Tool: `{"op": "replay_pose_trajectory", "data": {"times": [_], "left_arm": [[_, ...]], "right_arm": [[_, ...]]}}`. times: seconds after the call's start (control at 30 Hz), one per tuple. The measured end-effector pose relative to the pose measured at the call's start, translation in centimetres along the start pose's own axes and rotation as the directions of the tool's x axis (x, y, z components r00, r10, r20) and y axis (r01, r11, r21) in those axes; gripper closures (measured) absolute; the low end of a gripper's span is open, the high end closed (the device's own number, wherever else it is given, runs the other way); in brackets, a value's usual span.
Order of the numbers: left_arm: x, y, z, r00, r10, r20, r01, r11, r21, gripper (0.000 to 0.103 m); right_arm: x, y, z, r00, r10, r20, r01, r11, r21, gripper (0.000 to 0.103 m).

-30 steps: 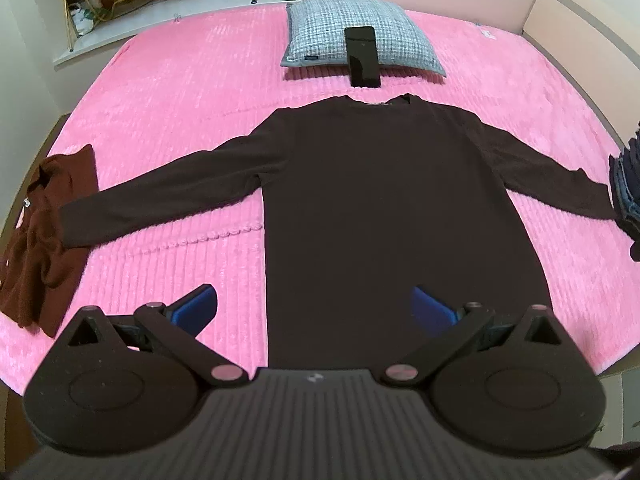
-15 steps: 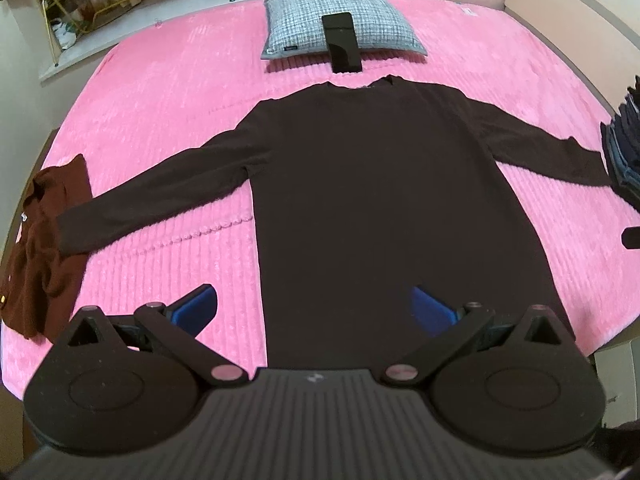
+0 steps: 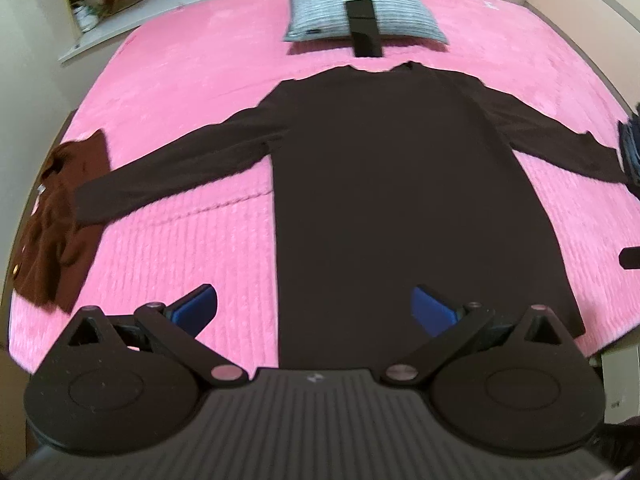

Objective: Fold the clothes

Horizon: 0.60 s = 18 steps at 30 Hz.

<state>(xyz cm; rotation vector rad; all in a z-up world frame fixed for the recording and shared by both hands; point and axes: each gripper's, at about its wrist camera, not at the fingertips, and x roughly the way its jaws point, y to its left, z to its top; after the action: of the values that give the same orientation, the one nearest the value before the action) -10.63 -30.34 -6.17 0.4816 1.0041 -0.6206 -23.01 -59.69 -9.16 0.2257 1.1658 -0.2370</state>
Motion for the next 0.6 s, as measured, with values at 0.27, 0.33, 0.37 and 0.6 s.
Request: {"op": "replay_pose_trajectory", "data": {"times": [0.27, 0.33, 0.37, 0.6], "left_arm": [[-2.1, 4.7, -2.5, 0.994, 0.108, -0.004, -0.107, 0.985, -0.135, 0.001], [-2.3, 7.0, -3.0, 0.990, 0.143, -0.017, -0.144, 0.974, -0.173, 0.001], [-2.1, 8.3, -3.2, 0.987, 0.158, -0.023, -0.159, 0.969, -0.187, 0.001], [0.1, 19.0, -2.9, 0.974, 0.227, 0.005, -0.226, 0.970, -0.094, 0.001]], "right_arm": [[0.2, 4.1, 2.0, 0.981, 0.169, 0.095, -0.150, 0.971, -0.186, 0.000], [0.0, 6.6, 3.1, 0.969, 0.212, 0.125, -0.174, 0.949, -0.261, 0.000], [-0.1, 7.9, 3.6, 0.962, 0.233, 0.139, -0.184, 0.936, -0.299, 0.000], [1.8, 20.4, 7.6, 0.920, 0.331, 0.210, -0.175, 0.826, -0.535, 0.001]]}}
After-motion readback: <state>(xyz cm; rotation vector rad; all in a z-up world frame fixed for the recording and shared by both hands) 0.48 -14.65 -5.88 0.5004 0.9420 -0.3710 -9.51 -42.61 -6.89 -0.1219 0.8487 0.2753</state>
